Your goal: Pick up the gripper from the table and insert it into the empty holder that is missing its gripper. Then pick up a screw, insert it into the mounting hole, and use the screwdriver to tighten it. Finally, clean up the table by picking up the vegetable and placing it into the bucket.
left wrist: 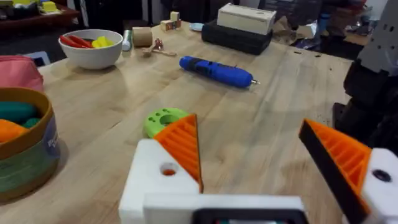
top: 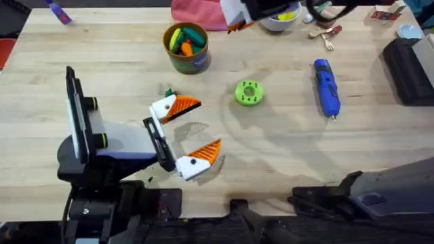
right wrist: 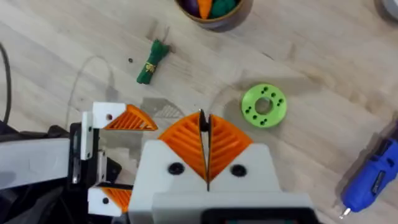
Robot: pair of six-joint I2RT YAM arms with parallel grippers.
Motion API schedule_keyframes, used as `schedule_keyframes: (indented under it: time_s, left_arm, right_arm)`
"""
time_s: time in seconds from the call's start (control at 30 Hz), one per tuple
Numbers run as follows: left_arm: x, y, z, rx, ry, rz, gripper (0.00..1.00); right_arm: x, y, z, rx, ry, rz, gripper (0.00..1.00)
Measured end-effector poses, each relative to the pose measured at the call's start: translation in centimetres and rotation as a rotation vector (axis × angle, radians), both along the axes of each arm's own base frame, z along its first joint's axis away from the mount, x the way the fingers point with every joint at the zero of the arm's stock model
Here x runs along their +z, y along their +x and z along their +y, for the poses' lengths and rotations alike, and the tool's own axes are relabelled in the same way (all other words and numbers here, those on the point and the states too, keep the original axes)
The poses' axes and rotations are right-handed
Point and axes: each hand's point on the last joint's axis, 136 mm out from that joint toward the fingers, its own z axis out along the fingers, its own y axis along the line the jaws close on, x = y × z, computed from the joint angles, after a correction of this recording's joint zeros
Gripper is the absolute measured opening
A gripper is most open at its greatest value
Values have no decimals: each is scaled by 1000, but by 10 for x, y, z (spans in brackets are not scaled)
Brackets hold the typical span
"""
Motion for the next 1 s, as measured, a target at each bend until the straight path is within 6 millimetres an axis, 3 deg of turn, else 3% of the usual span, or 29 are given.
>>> schedule_keyframes:
  time_s: [0.17, 0.6, 0.8, 1.0]
  left_arm:
    - [0, 0, 0, 0, 0, 0, 985]
    - [0, 0, 0, 0, 0, 0, 985]
    - [0, 0, 0, 0, 0, 0, 985]
    - [0, 0, 0, 0, 0, 0, 985]
  right_arm:
    - [3, -12, 9, 113, -34, -29, 7]
    - [-18, -76, 80, 720, -144, -108, 7]
    - [-37, -88, 98, 904, -211, -126, 7]
    - [-48, -91, 109, 974, -233, -133, 7]
